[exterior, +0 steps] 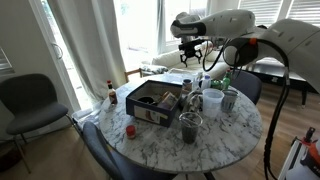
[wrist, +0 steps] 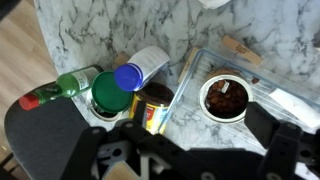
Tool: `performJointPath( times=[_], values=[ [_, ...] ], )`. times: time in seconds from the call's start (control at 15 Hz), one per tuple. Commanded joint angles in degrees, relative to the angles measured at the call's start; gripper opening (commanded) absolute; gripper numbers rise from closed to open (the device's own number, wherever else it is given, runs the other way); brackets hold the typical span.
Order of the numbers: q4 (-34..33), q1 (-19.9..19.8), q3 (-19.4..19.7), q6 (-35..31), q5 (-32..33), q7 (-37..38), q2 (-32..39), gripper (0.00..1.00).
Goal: Pick up the opened without a lid coffee jar and put it in the crisper drawer on the table
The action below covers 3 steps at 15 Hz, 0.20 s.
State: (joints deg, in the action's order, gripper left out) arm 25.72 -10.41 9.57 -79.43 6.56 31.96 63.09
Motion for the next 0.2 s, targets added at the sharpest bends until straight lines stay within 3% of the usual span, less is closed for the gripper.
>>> performJointPath(
  times=[0.0, 0.13],
  values=[
    [0.58, 0.12, 0.4, -0.2, -0.33, -2.19, -0.7, 1.0],
    [0.6, 0.0, 0.35, -0.21, -0.28, -4.01, -1.03, 1.0]
  ],
)
